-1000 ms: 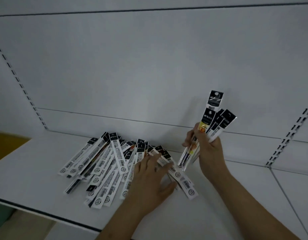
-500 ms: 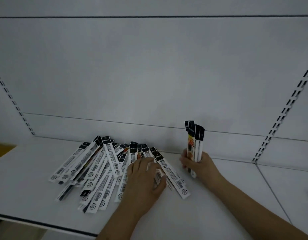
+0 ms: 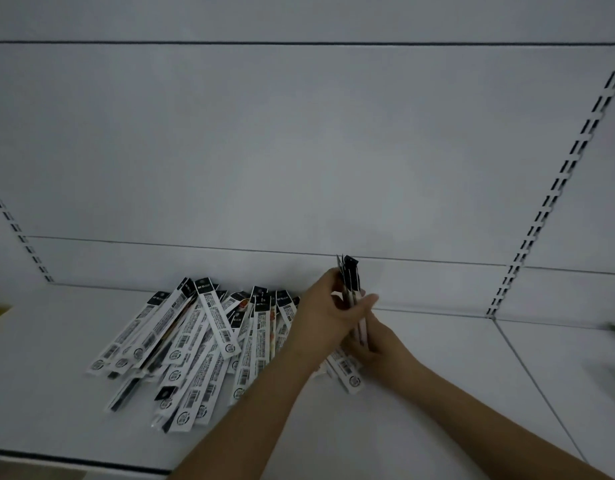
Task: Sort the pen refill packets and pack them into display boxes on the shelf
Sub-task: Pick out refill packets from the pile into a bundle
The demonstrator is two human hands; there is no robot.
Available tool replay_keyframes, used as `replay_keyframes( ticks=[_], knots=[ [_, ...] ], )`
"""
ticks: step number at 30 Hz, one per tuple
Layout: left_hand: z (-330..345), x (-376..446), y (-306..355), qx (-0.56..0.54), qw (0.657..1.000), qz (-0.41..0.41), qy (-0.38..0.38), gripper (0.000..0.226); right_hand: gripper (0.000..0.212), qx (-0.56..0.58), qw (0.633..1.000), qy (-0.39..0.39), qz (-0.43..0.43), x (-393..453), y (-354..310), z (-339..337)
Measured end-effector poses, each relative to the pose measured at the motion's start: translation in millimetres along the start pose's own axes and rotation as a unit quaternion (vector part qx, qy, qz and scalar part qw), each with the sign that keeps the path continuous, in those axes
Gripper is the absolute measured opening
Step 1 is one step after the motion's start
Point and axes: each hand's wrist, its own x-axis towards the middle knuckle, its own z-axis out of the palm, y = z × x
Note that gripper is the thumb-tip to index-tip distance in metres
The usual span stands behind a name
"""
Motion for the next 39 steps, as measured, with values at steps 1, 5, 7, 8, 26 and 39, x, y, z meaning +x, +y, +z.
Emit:
replay_keyframes(
  ticks=[1, 5, 7, 8, 26, 39],
  knots=[
    [-1.8, 3.1, -0.4, -0.008, 1.000, -0.001, -0.011, 0.030, 0.042, -0.056, 0.998, 0.004, -0.034, -2.4, 1.4, -2.8],
    [-13.9, 7.9, 3.7, -0.020, 0.996, -0.006, -0.090, 0.020, 0.054, -0.137, 0.989, -0.031, -0.049, -12.8, -0.7, -26.7],
    [-18.5, 7.7, 6.0, -0.020, 0.991, -0.002, -0.131, 0.022, 0.054, -0.093, 0.994, -0.053, -0.019, -13.9, -7.9, -38.2],
    [-19.9, 7.4, 6.5, -0.020, 0.989, -0.001, -0.149, 0.024, 0.053, -0.082, 0.995, -0.051, -0.009, -12.9, -9.9, -41.0],
    [3.7, 1.8, 17.2, 0.007, 0.987, 0.036, -0.158, 0.014, 0.020, -0.086, 0.992, 0.023, 0.086, -27.9, -30.1, -24.5],
    [123.1, -7.7, 54.4, -0.058, 0.960, 0.065, -0.264, 0.006, 0.031, -0.355, 0.846, 0.329, 0.225, -128.2, -22.6, -75.6]
  ],
)
